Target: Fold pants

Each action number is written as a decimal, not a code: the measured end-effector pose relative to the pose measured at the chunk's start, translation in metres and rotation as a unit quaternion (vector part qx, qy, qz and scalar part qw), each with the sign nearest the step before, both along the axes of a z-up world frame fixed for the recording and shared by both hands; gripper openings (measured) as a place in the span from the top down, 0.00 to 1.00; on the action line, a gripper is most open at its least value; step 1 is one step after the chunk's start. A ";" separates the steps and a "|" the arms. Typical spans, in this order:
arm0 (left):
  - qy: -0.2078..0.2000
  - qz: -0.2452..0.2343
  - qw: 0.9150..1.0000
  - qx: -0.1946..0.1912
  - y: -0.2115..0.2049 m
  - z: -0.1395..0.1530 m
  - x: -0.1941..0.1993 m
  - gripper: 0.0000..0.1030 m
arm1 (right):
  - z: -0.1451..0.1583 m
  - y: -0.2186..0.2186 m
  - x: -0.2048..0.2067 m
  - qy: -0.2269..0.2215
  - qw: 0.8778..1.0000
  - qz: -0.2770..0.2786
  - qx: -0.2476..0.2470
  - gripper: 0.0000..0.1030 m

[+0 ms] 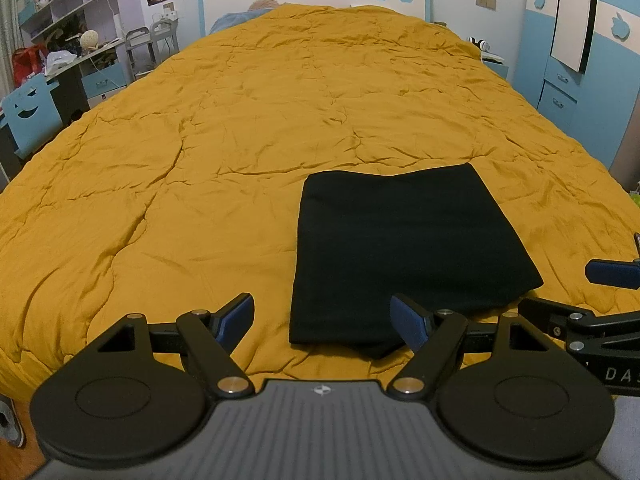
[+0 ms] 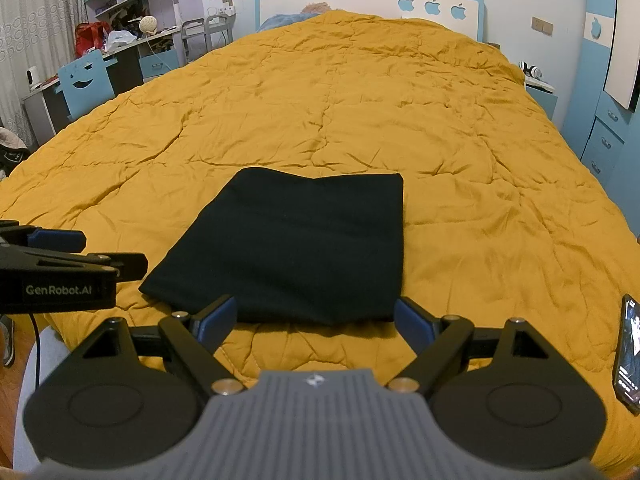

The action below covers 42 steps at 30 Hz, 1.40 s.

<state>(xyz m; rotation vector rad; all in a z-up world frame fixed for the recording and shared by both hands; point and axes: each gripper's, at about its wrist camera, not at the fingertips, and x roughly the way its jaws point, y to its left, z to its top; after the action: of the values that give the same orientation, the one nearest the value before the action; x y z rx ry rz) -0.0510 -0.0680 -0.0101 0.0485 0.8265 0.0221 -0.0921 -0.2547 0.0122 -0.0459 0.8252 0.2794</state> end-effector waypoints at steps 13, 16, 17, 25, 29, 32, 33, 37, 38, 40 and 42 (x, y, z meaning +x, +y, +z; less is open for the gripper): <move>0.002 -0.003 1.000 0.000 -0.001 -0.002 0.001 0.12 | 0.004 0.000 0.000 -0.002 1.000 -0.001 0.001 0.20; 0.004 -0.004 1.000 -0.001 -0.001 -0.002 0.002 0.12 | 0.004 0.000 0.000 -0.001 1.000 -0.001 0.001 0.20; 0.004 -0.004 1.000 -0.001 -0.001 -0.003 0.002 0.12 | 0.004 0.000 0.000 -0.001 1.000 -0.001 0.001 0.20; 0.008 -0.004 1.000 -0.004 0.000 -0.004 0.002 0.12 | 0.005 0.000 0.000 -0.001 1.000 -0.002 0.000 0.20; 0.009 -0.004 1.000 -0.004 0.000 -0.004 0.002 0.12 | 0.006 0.000 0.001 -0.001 1.000 -0.002 0.000 0.20; 0.011 -0.004 1.000 -0.005 0.000 -0.005 0.004 0.12 | 0.006 0.000 0.001 0.000 1.000 -0.002 0.000 0.20; 0.012 -0.004 1.000 -0.005 0.000 -0.005 0.004 0.12 | 0.006 0.000 0.001 0.000 1.000 -0.002 0.000 0.20; 0.013 -0.003 1.000 -0.007 0.001 -0.005 0.004 0.12 | 0.007 0.000 0.001 -0.001 1.000 -0.003 0.000 0.20; 0.013 -0.003 1.000 -0.007 0.001 -0.006 0.003 0.12 | 0.006 0.000 0.001 -0.001 1.000 -0.003 0.000 0.20; 0.012 -0.003 1.000 -0.007 0.001 -0.005 0.003 0.12 | 0.005 0.000 0.001 -0.001 1.000 -0.005 -0.001 0.20; 0.012 -0.004 1.000 -0.007 0.001 -0.005 0.004 0.12 | 0.004 0.000 0.000 -0.001 1.000 -0.005 -0.001 0.20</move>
<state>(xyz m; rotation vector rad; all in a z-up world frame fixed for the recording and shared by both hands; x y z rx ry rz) -0.0474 -0.0672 -0.0156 0.0383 0.8513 0.0088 -0.0918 -0.2545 0.0164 -0.0432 0.8235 0.2684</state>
